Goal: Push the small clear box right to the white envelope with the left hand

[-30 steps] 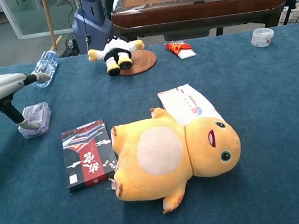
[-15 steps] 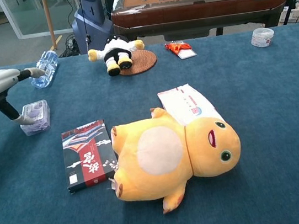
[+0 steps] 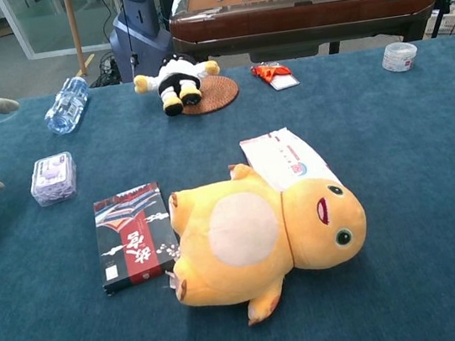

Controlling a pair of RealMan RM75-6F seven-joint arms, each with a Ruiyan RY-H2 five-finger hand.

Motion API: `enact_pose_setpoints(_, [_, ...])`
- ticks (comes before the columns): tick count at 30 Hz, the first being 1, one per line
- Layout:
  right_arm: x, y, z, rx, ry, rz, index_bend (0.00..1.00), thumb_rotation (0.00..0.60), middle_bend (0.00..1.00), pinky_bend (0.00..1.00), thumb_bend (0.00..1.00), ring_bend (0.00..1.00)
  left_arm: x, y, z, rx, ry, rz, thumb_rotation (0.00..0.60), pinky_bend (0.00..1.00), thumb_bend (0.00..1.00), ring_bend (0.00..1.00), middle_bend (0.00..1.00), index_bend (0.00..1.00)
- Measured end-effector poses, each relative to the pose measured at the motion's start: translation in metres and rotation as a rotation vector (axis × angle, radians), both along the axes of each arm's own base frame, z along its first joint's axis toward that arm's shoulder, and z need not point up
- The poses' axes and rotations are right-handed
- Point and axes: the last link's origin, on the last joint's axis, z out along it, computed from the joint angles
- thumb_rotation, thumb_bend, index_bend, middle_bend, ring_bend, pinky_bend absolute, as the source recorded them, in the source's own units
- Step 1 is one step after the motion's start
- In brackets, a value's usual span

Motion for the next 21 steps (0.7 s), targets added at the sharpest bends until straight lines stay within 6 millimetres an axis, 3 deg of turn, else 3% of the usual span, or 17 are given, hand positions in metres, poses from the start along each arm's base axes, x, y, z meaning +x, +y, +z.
enact_pose_setpoints(21, [-0.006, 0.002, 0.005, -0.012, 0.009, -0.028, 0.37, 0.600, 0.37, 0.40, 0.00, 0.29, -0.006, 0.030, -0.028, -0.013, 0.031, 0.025, 0.600, 0.00, 0.00, 0.00, 0.00, 0.00])
